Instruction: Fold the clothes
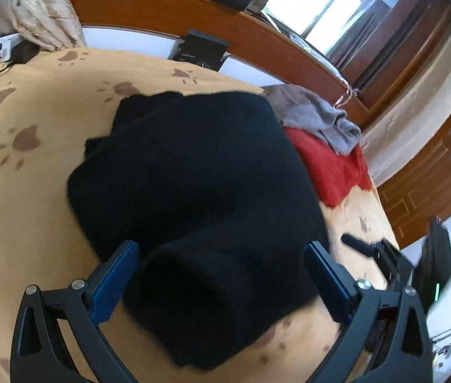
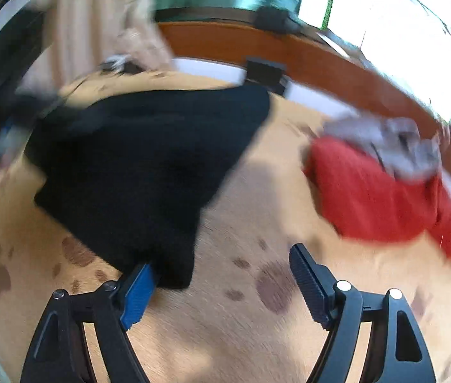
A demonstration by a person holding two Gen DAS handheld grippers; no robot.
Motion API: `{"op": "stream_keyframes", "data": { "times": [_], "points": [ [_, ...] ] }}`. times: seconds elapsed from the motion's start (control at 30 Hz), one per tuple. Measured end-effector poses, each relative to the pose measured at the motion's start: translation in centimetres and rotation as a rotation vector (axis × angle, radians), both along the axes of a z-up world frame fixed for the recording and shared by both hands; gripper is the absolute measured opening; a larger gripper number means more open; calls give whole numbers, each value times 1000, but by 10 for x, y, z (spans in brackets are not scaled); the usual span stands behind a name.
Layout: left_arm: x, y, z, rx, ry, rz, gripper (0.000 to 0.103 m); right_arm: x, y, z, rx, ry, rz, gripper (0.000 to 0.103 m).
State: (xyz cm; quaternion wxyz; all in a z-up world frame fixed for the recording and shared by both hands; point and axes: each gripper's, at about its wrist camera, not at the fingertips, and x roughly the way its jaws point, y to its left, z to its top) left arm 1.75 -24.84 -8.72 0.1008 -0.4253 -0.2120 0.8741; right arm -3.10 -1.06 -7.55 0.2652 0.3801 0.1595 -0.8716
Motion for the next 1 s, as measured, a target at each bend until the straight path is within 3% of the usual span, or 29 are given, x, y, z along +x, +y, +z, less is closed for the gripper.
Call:
{"op": "stream_keyframes", "data": {
  "times": [0.13, 0.2, 0.23, 0.3, 0.4, 0.53, 0.67, 0.73, 0.83, 0.9, 0.93, 1.0],
  "points": [
    [16, -3, -14, 16, -18, 25, 102, -2, 23, 0, -24, -54, -81, 81],
    [18, -8, -23, 49, -41, 44, 102, 1, 30, 8, -38, -20, -77, 81],
    [22, -14, -20, 81, -14, 56, 102, 4, 32, 14, -61, -2, -70, 81],
    [27, -24, -13, 147, 1, 73, 102, 13, 35, 35, -149, 48, -19, 81],
    [41, -35, 16, 187, 105, 99, 102, 29, 26, 59, -204, 161, 67, 81],
    [38, -35, 66, 94, 232, 139, 102, 36, -14, 71, -132, 271, 136, 81],
    [3, -18, 83, -12, 248, 131, 102, 22, -51, 67, -98, 253, 181, 81],
    [-14, -7, 72, -66, 199, 109, 102, 16, -70, 48, -24, 217, 217, 81],
    [-31, 8, 42, -209, 100, 80, 102, 15, -81, 7, 157, 108, 266, 81],
    [-32, 11, 14, -315, 16, 89, 102, 19, -64, 0, 116, 91, 252, 81],
    [-31, 11, 2, -329, -15, 94, 102, 17, -57, 0, 94, 56, 244, 81],
    [-21, 3, -20, -255, -29, 94, 103, 12, -46, -2, 51, -2, 240, 81]
  ]
}}
